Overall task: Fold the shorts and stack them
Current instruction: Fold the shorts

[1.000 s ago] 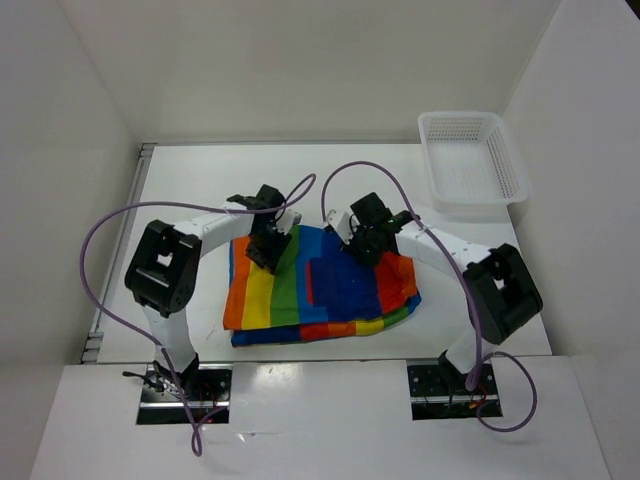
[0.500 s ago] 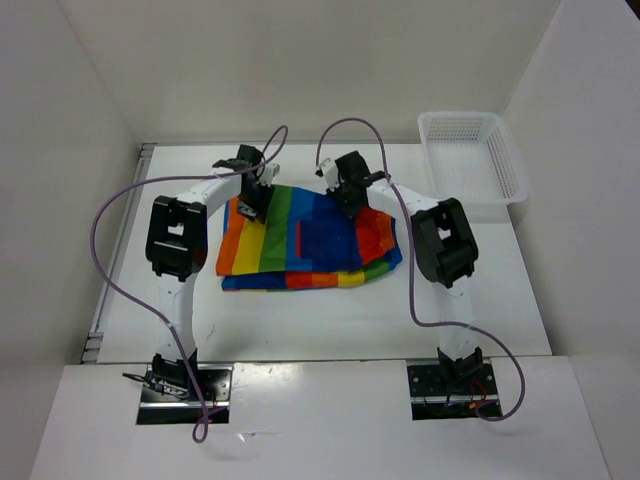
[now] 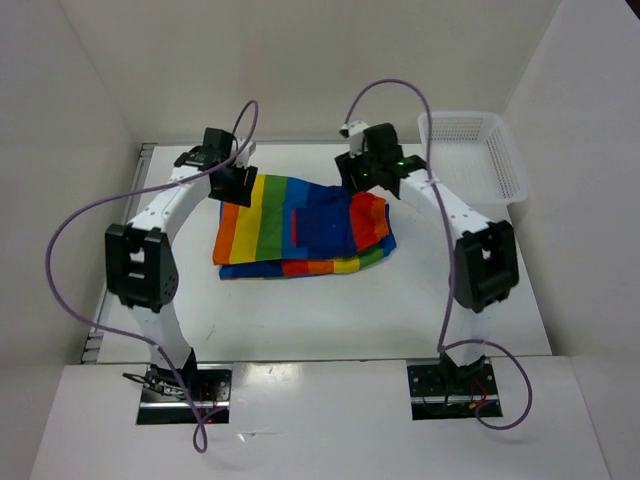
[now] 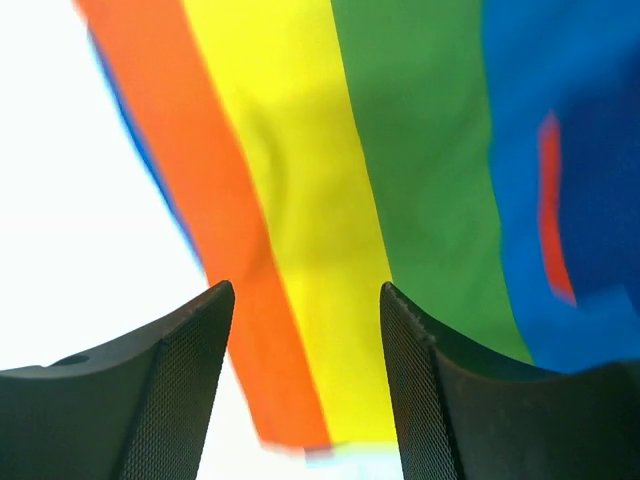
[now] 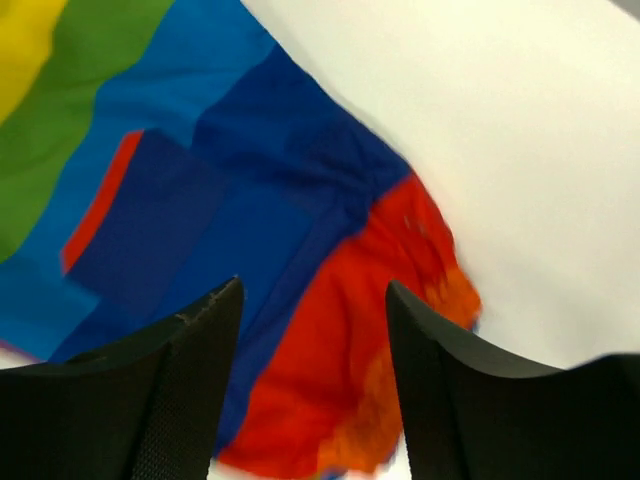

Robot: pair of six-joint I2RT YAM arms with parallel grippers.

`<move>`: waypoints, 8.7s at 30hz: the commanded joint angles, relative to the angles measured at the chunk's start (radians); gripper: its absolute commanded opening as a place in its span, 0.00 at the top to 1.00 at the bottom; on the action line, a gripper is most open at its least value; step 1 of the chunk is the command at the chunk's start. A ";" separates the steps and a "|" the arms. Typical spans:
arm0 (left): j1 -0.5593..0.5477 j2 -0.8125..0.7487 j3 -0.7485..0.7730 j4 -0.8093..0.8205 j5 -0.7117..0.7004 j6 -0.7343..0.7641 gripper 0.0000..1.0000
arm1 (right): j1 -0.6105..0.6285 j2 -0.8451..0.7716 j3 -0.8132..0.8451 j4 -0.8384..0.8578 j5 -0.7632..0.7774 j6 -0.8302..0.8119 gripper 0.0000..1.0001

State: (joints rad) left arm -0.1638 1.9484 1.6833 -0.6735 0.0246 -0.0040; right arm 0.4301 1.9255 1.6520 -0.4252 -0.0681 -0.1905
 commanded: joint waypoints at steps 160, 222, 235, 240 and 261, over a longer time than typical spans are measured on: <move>0.050 0.249 0.062 -0.097 0.224 0.004 0.61 | 0.452 0.273 0.462 -0.127 -0.059 -0.279 0.99; 0.095 0.238 0.208 -0.055 -0.022 0.004 0.47 | 0.349 0.067 -0.322 0.095 -0.078 -0.270 0.98; 0.086 -0.073 -0.097 -0.109 0.183 0.004 0.33 | 0.225 0.010 0.043 0.012 -0.278 -0.049 0.61; 0.086 -0.023 -0.131 -0.097 0.172 0.004 0.34 | 0.122 0.174 0.266 0.063 -0.288 0.051 0.46; 0.086 0.047 -0.234 -0.136 0.104 0.004 0.60 | 0.068 0.713 0.736 0.128 -0.162 0.497 0.30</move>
State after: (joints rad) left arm -0.0761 2.0006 1.4719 -0.7692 0.1341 -0.0032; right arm 0.4931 2.6446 2.3489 -0.3294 -0.2501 0.2508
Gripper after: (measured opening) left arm 0.420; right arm 0.700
